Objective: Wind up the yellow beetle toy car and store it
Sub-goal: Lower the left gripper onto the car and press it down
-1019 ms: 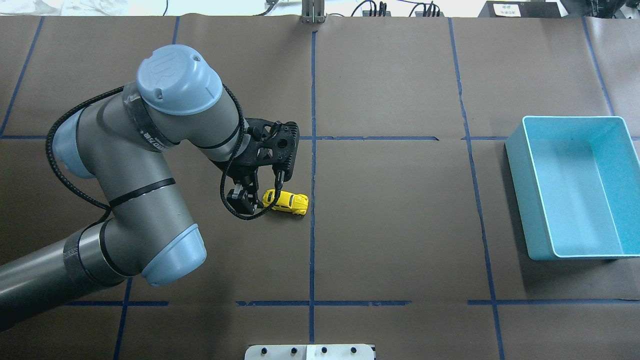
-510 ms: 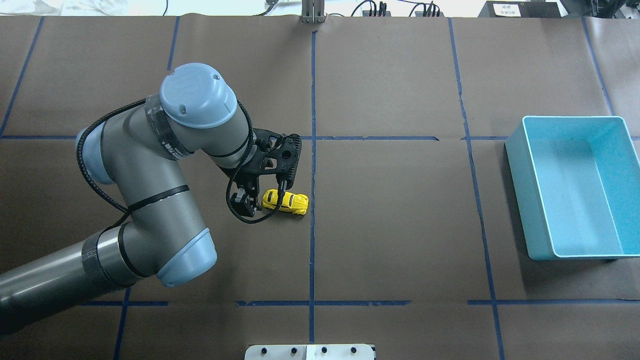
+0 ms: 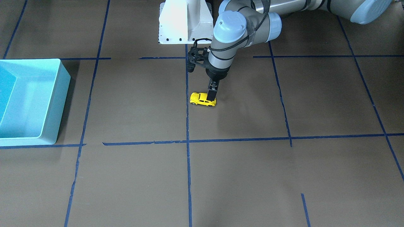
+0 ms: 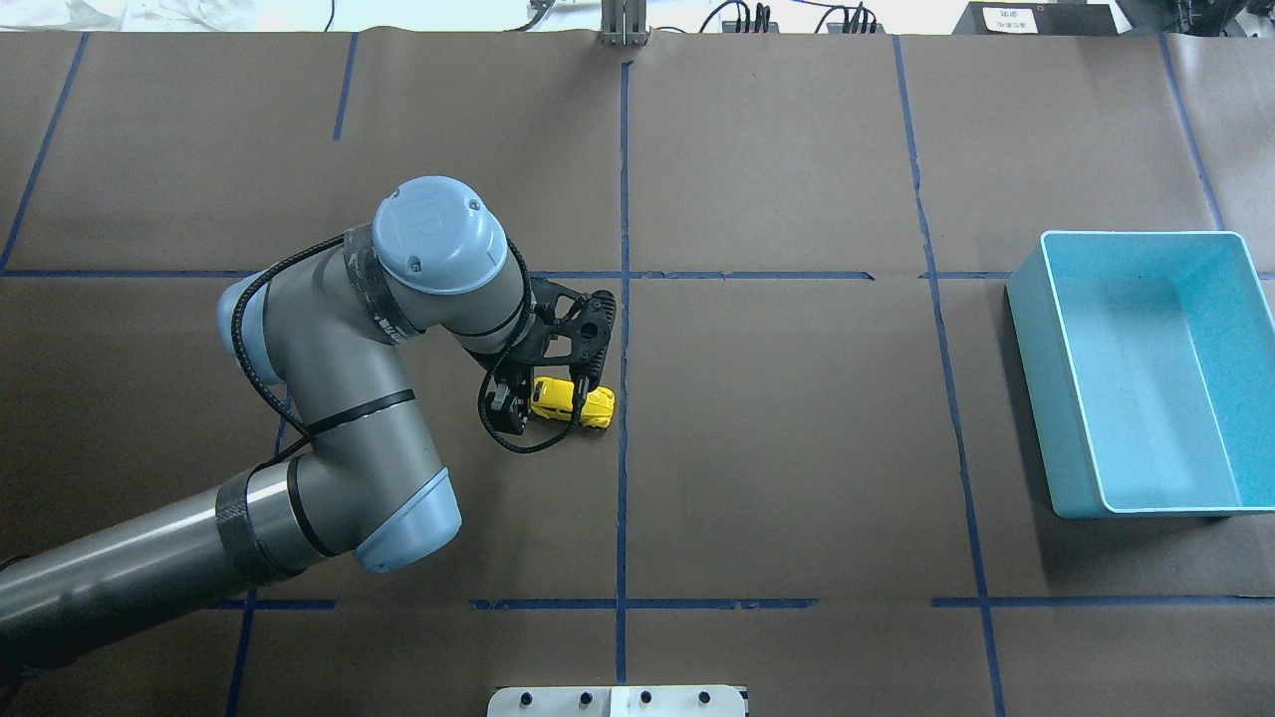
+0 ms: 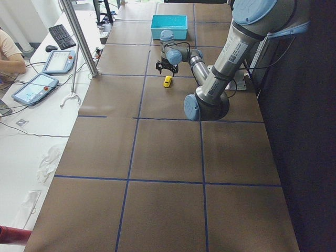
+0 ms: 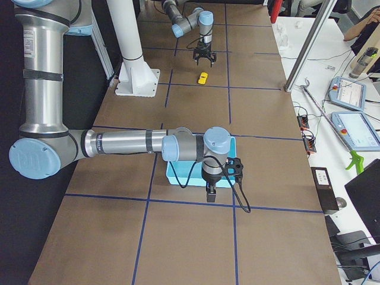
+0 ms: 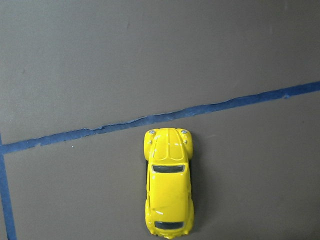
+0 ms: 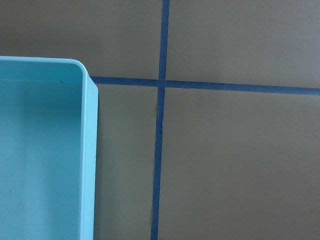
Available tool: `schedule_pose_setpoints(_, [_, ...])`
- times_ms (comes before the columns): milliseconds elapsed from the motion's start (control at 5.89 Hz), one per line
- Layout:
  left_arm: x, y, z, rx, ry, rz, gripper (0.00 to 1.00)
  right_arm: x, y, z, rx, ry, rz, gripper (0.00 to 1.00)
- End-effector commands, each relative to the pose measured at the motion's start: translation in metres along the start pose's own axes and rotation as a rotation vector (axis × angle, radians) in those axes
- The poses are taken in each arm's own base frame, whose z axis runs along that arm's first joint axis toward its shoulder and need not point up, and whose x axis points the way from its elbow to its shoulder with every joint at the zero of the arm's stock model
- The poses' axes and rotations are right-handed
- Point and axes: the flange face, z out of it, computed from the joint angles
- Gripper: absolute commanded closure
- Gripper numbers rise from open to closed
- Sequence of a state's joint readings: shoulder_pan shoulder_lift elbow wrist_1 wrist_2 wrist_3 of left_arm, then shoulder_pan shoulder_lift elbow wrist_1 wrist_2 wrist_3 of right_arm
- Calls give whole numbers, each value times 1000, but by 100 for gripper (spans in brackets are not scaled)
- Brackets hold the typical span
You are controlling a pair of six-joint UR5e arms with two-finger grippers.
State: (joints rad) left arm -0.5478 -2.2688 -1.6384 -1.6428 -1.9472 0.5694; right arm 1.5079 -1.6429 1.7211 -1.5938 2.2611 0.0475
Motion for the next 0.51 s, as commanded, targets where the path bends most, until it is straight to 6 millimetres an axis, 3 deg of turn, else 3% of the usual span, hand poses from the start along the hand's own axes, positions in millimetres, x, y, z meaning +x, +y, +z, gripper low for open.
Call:
schedule_pose_setpoints(0, [-4, -6, 29, -10, 4, 2, 0, 0, 0, 0, 0, 0, 0, 0])
schedule_pose_setpoints(340, [1, -11, 49, -14, 23, 10, 0, 0, 0, 0, 0, 0, 0, 0])
